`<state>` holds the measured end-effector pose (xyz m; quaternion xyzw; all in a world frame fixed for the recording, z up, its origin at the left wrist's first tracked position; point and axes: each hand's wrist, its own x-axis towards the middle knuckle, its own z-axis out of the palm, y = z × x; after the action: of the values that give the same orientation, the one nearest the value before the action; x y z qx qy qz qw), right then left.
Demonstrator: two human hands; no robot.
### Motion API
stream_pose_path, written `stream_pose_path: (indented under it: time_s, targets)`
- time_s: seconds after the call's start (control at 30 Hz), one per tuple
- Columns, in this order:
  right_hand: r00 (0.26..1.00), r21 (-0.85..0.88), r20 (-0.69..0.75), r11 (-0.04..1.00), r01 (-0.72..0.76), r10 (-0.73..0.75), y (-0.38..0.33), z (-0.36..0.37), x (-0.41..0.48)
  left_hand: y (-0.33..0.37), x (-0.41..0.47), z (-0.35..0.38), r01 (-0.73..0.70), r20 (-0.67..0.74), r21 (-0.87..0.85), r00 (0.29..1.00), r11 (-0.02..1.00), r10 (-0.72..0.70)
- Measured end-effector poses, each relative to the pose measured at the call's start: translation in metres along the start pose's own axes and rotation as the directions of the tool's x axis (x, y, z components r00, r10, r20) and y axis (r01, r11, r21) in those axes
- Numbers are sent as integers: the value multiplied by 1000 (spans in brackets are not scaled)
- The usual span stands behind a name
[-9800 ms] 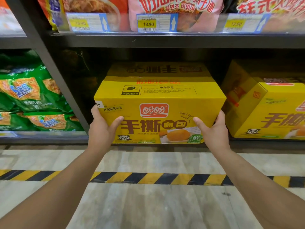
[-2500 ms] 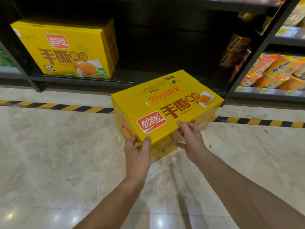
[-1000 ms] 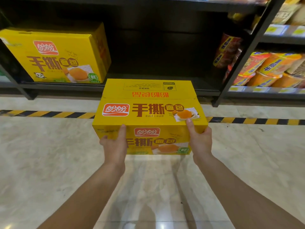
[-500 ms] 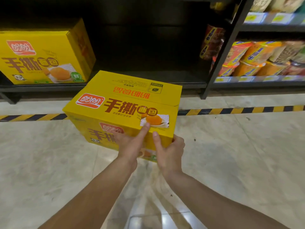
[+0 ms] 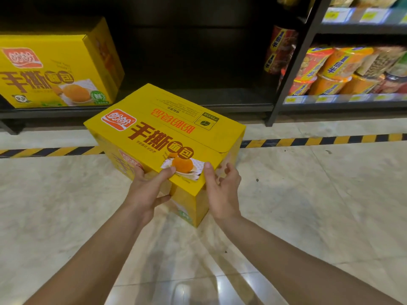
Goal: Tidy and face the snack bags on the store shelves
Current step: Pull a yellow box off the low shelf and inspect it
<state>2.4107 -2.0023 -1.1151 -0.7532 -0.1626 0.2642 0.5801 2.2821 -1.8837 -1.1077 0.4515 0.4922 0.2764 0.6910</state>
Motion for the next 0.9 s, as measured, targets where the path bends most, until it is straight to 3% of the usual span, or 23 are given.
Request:
stream_pose_path:
  time_s: [0.3,0.4,0.6,0.8,0.9]
  targets:
    - [999,-114,51,993,8,-2,5,19,-18,3,-4,-22,-13,98,23,995,1000,11]
    - [999,-79,42,997,4,0,6,12,-12,4,-6,-22,-14,106,34,994,999,10]
    - [987,28,-124,994,-103,105,-21,-35,41,10,0,-35,20,159,89,987,996,-34]
    - [993,42,-60,994,-100,102,-24,-52,42,31,0,-60,18,263,195,962,981,-70]
    - [993,31,-92,997,-67,69,-20,-43,27,34,-5,-63,-15,212,179,977,984,-24]
